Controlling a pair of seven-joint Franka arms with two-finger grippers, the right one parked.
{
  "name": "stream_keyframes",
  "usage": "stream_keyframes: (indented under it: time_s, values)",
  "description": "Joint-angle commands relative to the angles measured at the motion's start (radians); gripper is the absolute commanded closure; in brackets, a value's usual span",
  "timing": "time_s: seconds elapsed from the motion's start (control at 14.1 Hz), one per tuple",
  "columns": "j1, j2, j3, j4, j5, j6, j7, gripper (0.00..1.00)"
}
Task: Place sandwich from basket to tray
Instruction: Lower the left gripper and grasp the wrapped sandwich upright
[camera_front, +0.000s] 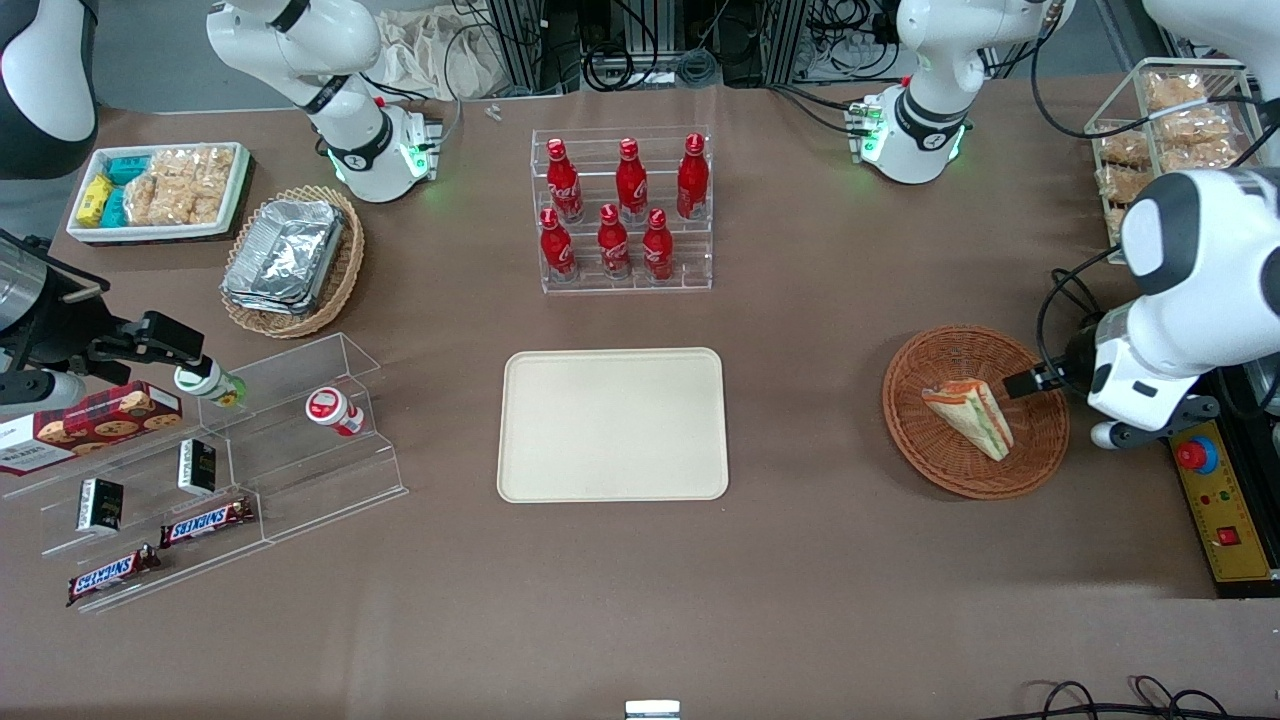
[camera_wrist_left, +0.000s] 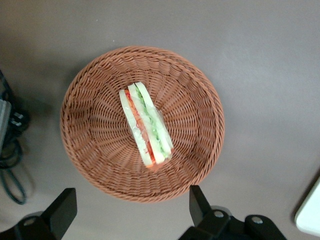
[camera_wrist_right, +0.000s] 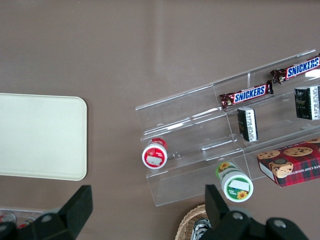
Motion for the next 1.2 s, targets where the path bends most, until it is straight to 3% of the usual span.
stream_keyframes:
  time_s: [0.0,0.28,1.13]
  values:
    - [-0.004,0.009,-0.006,-0.055,0.020,0.089,-0.191,0.00]
    - [-0.018,0.046,-0.009,-0.097,0.034,0.163,-0.304,0.00]
    - [-0.016,0.083,-0.009,-0.287,0.039,0.450,-0.341,0.00]
